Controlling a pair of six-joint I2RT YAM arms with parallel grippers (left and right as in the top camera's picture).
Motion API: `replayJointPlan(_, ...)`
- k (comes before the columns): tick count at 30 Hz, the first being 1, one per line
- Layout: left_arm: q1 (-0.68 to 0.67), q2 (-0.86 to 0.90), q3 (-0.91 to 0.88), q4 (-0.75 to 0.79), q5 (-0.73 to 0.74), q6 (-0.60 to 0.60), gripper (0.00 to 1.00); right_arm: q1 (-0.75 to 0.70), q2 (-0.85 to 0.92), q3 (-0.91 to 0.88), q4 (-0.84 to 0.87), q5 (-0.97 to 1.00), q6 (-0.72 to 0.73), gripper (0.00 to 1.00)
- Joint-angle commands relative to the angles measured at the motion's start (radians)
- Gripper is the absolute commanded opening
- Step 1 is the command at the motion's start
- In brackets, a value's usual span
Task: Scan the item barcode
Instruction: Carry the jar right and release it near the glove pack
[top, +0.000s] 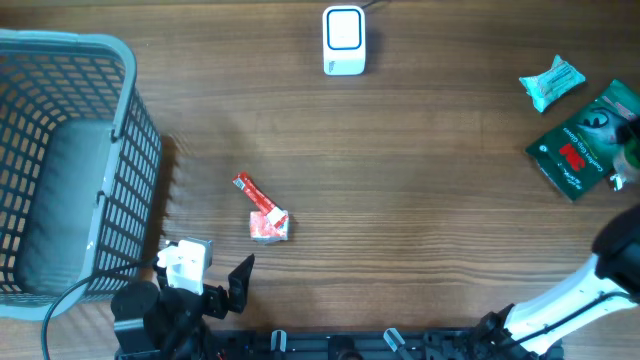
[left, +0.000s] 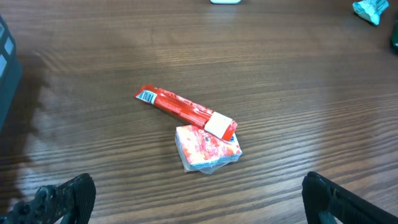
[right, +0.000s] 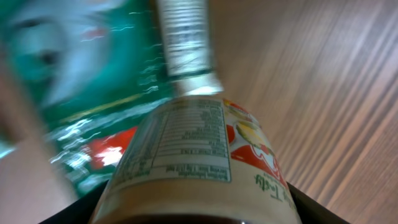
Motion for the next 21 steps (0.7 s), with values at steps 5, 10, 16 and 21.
replayJointPlan(5,0.003,-0.003,-0.002,0.003,0.016,0.013,1.0,-0.13,-0.002,-0.318,0.202,-0.03,-0.018,0.55)
replayJointPlan(10,0.003,-0.003,-0.002,0.003,0.016,0.013,1.0,-0.106,-0.002,-0.317,0.296,-0.082,-0.067,0.78)
replayJointPlan(16,0.003,-0.003,-0.002,0.004,0.016,0.013,1.0,-0.101,-0.003,-0.056,0.154,-0.218,-0.074,0.99)
replayJointPlan(21,0.003,-0.003,-0.002,0.004,0.016,0.013,1.0,-0.057,-0.033,0.261,-0.022,-0.426,-0.068,1.0)
